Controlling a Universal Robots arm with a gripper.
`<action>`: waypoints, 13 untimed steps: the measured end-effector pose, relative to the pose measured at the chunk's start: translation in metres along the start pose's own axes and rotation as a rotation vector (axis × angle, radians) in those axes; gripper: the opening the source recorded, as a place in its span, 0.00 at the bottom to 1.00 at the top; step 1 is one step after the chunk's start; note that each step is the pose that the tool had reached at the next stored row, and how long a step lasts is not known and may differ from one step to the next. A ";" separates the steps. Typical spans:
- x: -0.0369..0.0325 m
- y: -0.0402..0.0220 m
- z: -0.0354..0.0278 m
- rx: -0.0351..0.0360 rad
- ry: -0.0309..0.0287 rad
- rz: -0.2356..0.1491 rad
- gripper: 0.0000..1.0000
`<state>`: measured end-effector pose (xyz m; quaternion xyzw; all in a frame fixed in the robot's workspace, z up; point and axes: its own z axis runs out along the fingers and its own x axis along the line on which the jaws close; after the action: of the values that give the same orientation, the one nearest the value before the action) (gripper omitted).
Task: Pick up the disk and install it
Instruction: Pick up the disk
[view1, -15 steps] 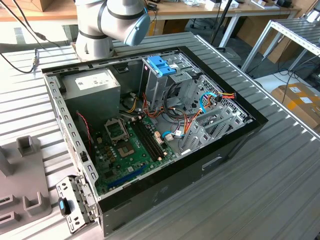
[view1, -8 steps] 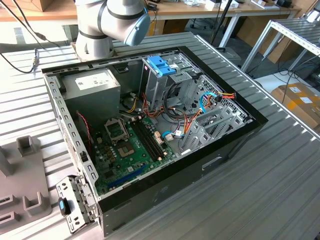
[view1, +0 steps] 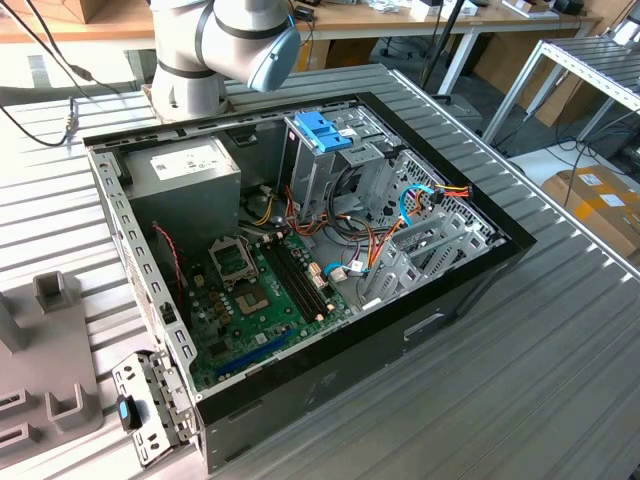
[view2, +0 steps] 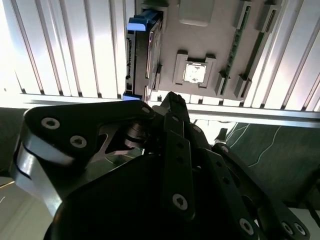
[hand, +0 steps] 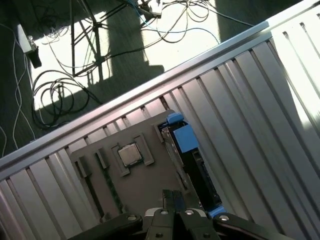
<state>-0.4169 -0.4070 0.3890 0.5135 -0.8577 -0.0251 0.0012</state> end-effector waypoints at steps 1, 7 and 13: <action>0.0000 0.0000 0.0000 -0.0001 0.0002 -0.006 0.11; 0.0000 0.0000 0.0000 -0.0010 0.0019 -0.042 0.11; 0.0000 0.0000 0.0000 -0.0016 0.0031 -0.071 0.11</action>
<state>-0.4169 -0.4070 0.3890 0.5436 -0.8390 -0.0251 0.0020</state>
